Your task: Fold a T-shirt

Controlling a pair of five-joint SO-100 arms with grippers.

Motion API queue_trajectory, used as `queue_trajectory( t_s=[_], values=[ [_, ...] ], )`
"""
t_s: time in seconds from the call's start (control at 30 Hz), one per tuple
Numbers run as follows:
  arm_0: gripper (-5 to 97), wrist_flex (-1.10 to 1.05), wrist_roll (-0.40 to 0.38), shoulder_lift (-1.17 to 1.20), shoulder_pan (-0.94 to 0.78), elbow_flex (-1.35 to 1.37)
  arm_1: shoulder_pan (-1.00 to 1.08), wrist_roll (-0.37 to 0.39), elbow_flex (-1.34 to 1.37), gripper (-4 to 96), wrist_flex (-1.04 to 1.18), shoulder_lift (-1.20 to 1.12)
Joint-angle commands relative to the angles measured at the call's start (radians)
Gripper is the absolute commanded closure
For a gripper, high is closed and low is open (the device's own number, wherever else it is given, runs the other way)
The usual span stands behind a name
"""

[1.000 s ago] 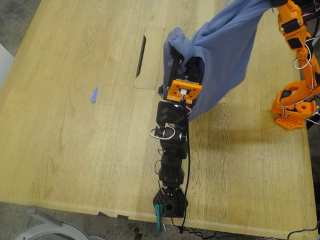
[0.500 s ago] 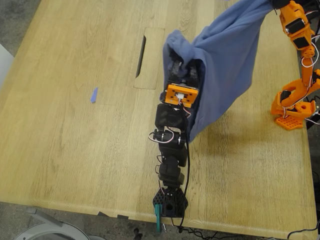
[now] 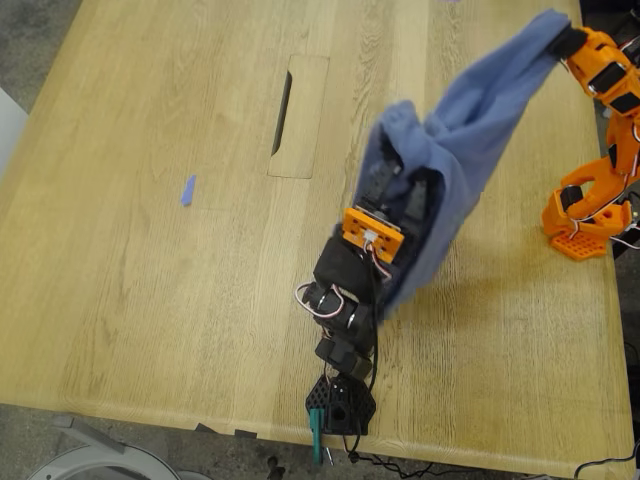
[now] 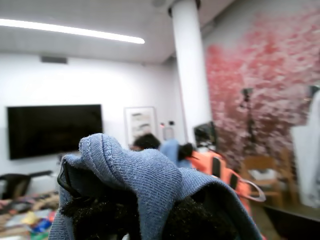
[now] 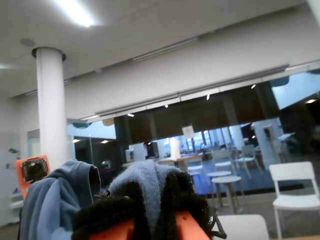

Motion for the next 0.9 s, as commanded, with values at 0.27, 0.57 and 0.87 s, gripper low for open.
queue_trajectory(
  t_s=[0.27, 0.57, 0.87],
  values=[
    [92, 0.17, 0.009, 0.147, 0.143, 0.083, -0.012, -0.012, -0.035, 91.3, 0.129, 0.097],
    [92, 0.15, -0.071, 0.456, 0.196, 0.641, -0.044, 0.011, 0.457, 91.3, 0.106, 0.408],
    [92, 0.037, -0.133, 0.736, 0.166, 1.195, -0.029, 0.035, 0.857, 91.3, 0.104, 0.666]
  ],
)
